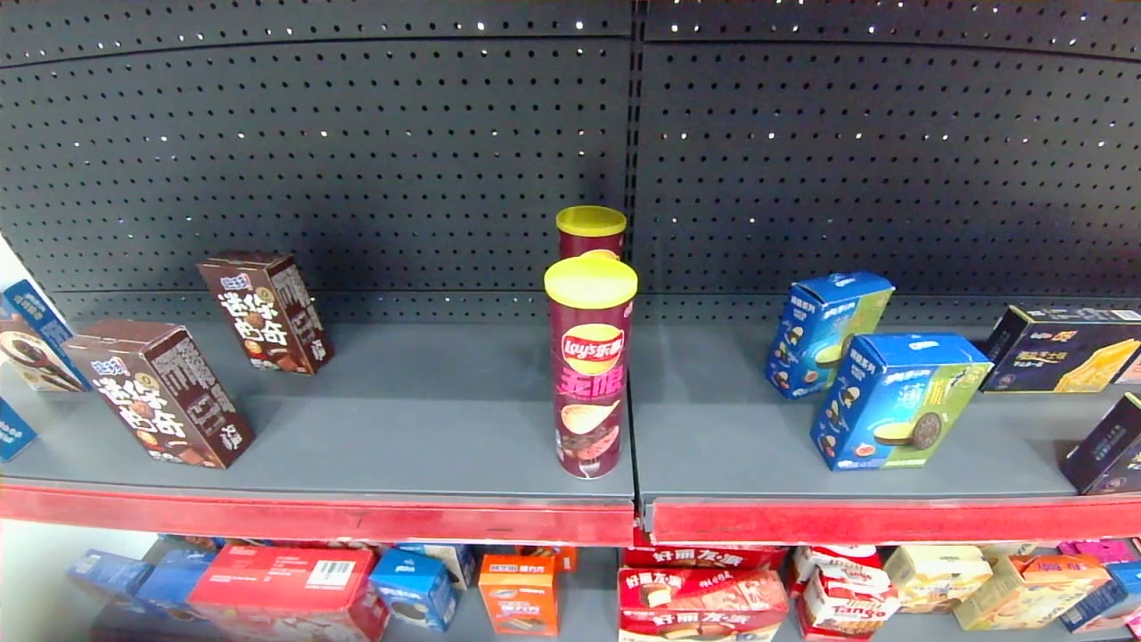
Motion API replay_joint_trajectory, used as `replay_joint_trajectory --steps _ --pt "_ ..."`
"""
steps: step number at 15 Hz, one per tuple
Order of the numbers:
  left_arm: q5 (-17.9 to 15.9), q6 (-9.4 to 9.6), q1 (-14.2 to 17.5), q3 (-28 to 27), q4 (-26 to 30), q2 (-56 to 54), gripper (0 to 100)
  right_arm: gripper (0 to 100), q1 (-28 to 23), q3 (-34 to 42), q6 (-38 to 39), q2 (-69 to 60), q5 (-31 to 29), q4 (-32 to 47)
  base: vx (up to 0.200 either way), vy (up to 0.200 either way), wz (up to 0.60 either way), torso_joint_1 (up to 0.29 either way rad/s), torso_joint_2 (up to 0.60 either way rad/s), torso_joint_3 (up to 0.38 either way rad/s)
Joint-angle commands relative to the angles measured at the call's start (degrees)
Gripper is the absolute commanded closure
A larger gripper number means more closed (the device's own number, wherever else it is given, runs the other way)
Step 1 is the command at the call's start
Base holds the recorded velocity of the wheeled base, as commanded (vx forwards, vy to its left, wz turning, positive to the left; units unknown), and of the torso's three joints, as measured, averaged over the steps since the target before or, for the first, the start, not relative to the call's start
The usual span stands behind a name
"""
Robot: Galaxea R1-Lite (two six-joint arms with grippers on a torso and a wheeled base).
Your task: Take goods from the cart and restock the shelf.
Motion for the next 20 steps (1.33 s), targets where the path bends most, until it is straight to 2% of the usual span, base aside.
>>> replay_joint_trajectory --steps 1,4,5,6,7,8,12,20 --pt "0.0 -0.02 0.0 0.0 0.0 0.1 0 0 -4.6 6.9 -1.1 -8.0 4.5 -0.9 0.0 0.0 0.0 0.0 0.0 0.0" --pt "0.1 -0.11 0.0 0.0 0.0 0.1 0 0 -5.2 12.1 -2.5 -12.1 6.1 -4.3 0.0 0.0 0.0 0.0 0.0 0.0" --pt "0.0 0.07 0.0 0.0 0.0 0.1 0 0 -4.2 13.7 -2.6 -12.3 6.0 -7.0 0.0 0.0 0.0 0.0 0.0 0.0" --pt "0.1 -0.02 0.0 0.0 0.0 0.1 0 0 -0.6 15.4 -3.1 -14.3 5.4 -7.2 0.0 0.0 0.0 0.0 0.0 0.0" --pt "0.0 -0.02 0.0 0.0 0.0 0.1 0 0 0.8 16.6 -4.4 -16.7 4.2 -7.4 0.0 0.0 0.0 0.0 0.0 0.0" --pt "0.0 -0.02 0.0 0.0 0.0 0.1 0 0 0.1 17.4 -6.4 -17.4 2.7 -7.9 0.0 0.0 0.0 0.0 0.0 0.0" --pt "0.0 -0.02 0.0 0.0 0.0 0.1 0 0 0.1 18.8 -6.3 -17.4 2.6 -10.8 0.0 0.0 0.0 0.0 0.0 0.0" --pt "0.0 -0.02 0.0 0.0 0.0 0.1 0 0 0.1 18.8 -6.7 -17.4 3.0 -10.7 0.0 0.0 0.0 0.0 0.0 0.0"
